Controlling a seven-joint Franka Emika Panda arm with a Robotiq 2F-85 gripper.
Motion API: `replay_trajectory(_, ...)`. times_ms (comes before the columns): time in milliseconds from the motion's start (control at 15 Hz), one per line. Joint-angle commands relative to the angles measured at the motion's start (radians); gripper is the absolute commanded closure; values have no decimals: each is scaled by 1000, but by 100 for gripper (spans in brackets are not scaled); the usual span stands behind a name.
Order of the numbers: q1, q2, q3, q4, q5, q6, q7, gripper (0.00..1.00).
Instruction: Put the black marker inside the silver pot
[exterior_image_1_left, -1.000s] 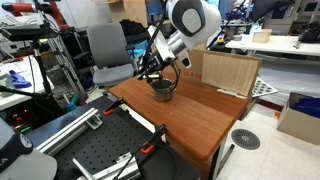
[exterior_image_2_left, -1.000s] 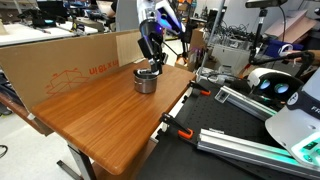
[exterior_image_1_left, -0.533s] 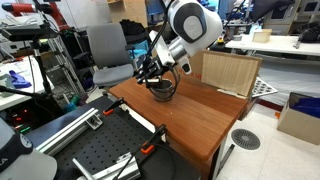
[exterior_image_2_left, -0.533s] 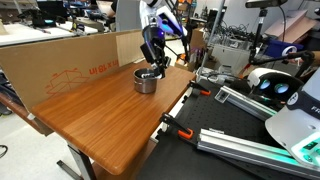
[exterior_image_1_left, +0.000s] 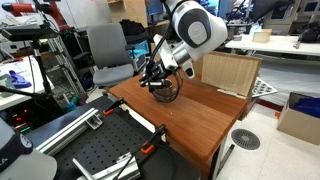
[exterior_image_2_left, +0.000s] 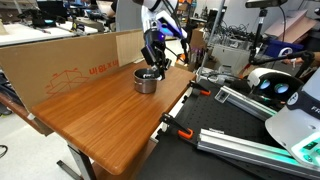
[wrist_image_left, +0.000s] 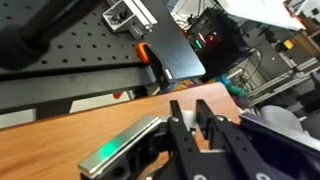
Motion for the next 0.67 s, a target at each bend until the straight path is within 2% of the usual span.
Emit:
replay_trajectory(0, -12, 23, 2, 47, 23, -50, 38, 53)
replay_trajectory(133, -10, 10, 1, 44, 19, -38, 34, 46)
replay_trajectory(533, -20, -6, 1, 48, 19, -10, -9, 2)
replay_trajectory(600, -19, -16, 0, 39, 17, 3, -13, 0)
